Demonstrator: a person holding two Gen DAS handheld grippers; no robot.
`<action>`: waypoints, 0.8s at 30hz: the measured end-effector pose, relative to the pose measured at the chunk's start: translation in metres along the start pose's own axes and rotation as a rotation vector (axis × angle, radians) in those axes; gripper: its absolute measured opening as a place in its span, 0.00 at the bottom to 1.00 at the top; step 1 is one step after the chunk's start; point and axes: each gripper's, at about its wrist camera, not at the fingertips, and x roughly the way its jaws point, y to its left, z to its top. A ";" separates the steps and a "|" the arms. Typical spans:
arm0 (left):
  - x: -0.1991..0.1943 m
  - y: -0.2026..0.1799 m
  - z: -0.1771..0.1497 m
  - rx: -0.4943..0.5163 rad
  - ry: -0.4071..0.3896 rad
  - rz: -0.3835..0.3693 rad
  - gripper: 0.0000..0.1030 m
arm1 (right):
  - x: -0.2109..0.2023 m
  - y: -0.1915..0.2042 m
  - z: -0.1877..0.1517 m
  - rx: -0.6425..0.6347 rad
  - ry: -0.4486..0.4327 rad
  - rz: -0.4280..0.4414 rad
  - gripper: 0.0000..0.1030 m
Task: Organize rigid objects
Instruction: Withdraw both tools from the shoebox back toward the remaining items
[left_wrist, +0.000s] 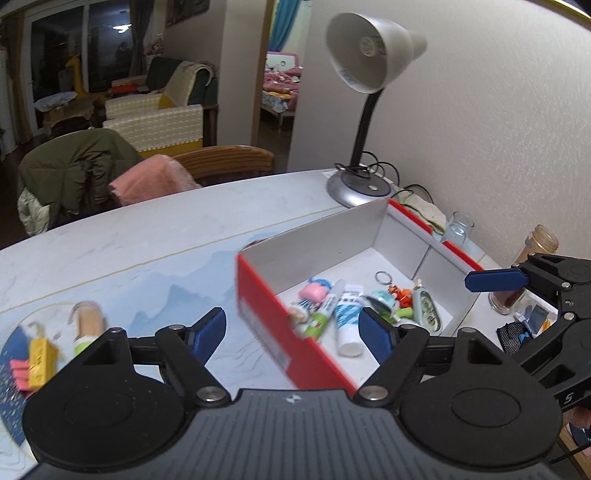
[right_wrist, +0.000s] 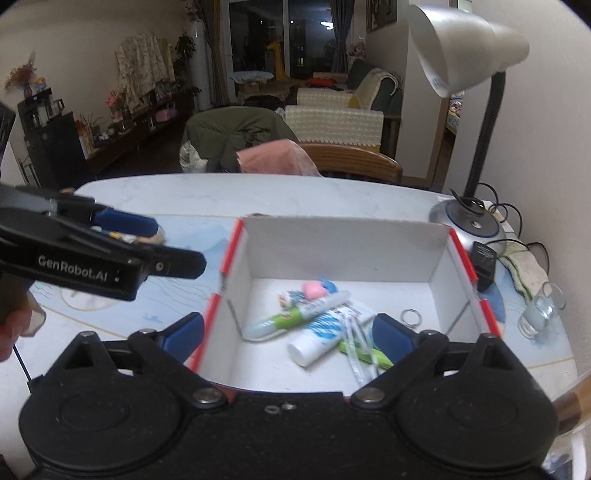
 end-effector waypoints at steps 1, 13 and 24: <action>-0.004 0.006 -0.003 -0.006 -0.001 0.003 0.77 | 0.000 0.005 0.000 0.003 -0.004 0.006 1.00; -0.046 0.086 -0.041 -0.102 -0.009 0.052 0.85 | 0.013 0.072 0.004 0.012 0.003 0.051 1.00; -0.071 0.166 -0.073 -0.175 -0.021 0.103 1.00 | 0.041 0.130 0.012 0.002 0.041 0.090 1.00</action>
